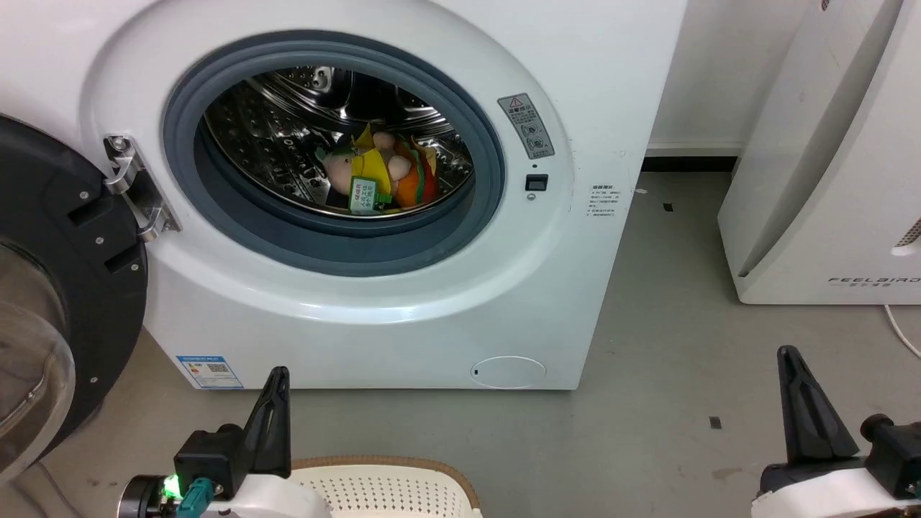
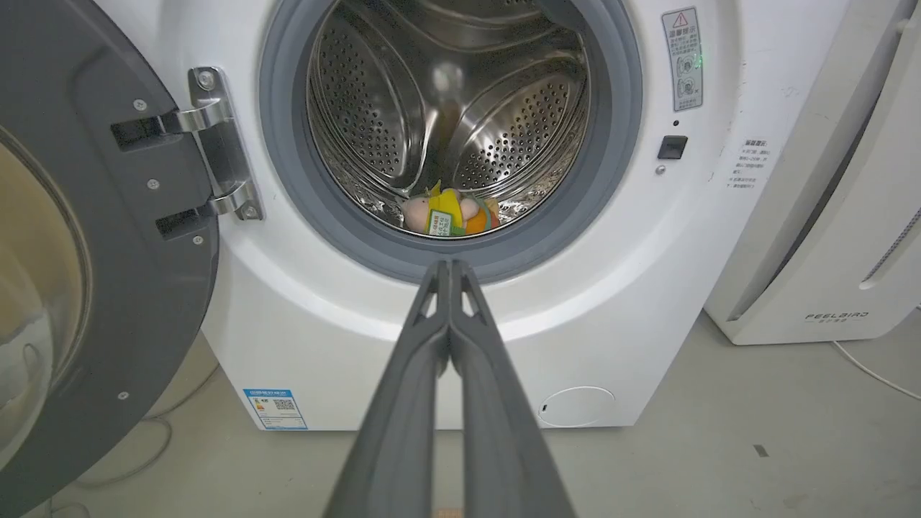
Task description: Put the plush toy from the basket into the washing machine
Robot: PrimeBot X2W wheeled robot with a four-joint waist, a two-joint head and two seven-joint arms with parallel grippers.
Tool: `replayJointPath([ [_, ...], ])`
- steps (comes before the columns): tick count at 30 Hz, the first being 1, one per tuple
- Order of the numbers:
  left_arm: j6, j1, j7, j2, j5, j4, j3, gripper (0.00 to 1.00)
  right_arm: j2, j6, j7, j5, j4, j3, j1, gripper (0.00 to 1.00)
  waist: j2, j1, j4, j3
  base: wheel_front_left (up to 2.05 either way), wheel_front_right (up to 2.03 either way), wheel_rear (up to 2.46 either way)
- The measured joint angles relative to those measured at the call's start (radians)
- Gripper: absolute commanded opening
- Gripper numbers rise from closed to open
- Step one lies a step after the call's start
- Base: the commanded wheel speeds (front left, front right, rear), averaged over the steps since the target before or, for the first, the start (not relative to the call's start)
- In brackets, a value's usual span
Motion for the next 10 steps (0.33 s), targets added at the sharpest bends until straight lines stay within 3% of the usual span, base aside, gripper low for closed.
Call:
replayJointPath([
  [10, -0.001, -0.001, 0.021, -0.008, 0.012, -0.005, 0.01, 0.0, 0.0, 0.0, 0.023, -0.009, 0.006, 0.015, -0.006, 0.0, 0.0, 0.0, -0.002, -0.003, 0.0, 0.0, 0.0],
])
